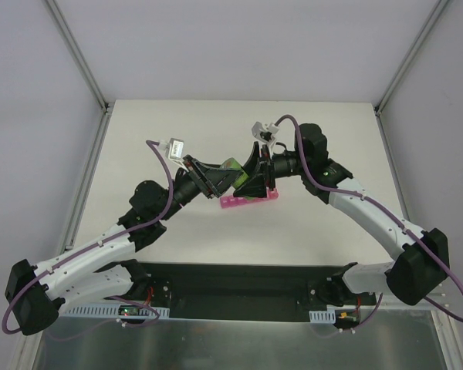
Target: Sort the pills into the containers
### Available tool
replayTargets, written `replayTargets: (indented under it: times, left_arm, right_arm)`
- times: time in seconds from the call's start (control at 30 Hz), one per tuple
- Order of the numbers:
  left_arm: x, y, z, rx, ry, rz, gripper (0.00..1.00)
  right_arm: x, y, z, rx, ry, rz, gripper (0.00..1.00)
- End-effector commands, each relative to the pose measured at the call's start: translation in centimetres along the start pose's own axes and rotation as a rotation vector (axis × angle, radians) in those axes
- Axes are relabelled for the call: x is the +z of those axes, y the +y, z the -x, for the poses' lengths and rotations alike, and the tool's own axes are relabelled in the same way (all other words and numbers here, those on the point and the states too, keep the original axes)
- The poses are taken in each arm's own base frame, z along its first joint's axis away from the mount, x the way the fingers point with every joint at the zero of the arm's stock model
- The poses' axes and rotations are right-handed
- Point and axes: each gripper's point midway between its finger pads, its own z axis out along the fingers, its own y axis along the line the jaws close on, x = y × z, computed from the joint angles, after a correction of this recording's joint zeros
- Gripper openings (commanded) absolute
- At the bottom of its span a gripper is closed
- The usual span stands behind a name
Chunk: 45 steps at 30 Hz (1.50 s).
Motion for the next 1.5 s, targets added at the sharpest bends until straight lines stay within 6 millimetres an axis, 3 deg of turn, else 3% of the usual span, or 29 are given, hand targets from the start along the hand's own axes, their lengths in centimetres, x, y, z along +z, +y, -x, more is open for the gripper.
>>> replayTargets:
  times: [0.0, 0.13, 0.37, 0.53, 0.67, 0.73, 0.87, 0.9, 1.1, 1.3, 1.47]
  left_arm:
    - [-0.1, -3.0, 2.5, 0.021, -0.05, -0.077, 0.44]
    - [-1.4, -3.3, 3.0, 0.065, -0.031, -0.052, 0.8]
    - [-4.3, -3.5, 3.6, 0.19, 0.056, 0.031, 0.99]
    - [-6.2, -2.6, 2.8, 0.214, 0.133, 0.099, 0.99]
    - [-5.6, -2.3, 1.2, 0.126, 0.186, 0.099, 0.99]
    - [-4.9, -2.4, -0.1, 0.117, 0.237, 0.059, 0.99]
    - [-4.0, -4.9, -1.8, 0.199, 0.275, -0.182, 0.99]
    - [-3.7, -6.0, -1.3, 0.233, 0.24, -0.249, 0.99]
    - [-4.1, -7.2, -1.7, 0.368, 0.198, -0.403, 0.99]
    - [-3.8, -7.4, -2.9, 0.378, 0.23, -0.443, 0.99]
    - [-3.6, -6.4, -3.2, 0.418, 0.211, -0.409, 0.97]
  right_arm:
    - [-0.2, 1.6, 0.5, -0.098, -0.011, 0.059, 0.13]
    - [-1.0, 1.9, -0.1, -0.232, 0.012, 0.051, 0.13]
    - [-1.9, 2.1, -1.8, -0.349, 0.05, 0.081, 0.11]
    - [-2.5, 2.6, -3.3, -0.417, 0.078, 0.107, 0.11]
    - [-2.4, 3.0, -3.5, -0.436, 0.079, 0.143, 0.1]
    - [-2.4, 3.4, -3.4, -0.432, 0.073, 0.168, 0.1]
    - [-2.5, 4.3, -3.2, -0.406, 0.062, 0.211, 0.1]
    - [-2.5, 4.6, -3.1, -0.401, 0.06, 0.222, 0.1]
    - [-2.5, 5.4, -2.5, -0.337, 0.056, 0.246, 0.1]
    - [-2.2, 4.7, -2.2, -0.302, 0.065, 0.224, 0.1]
    - [-2.2, 4.8, -2.0, -0.295, 0.063, 0.228, 0.1]
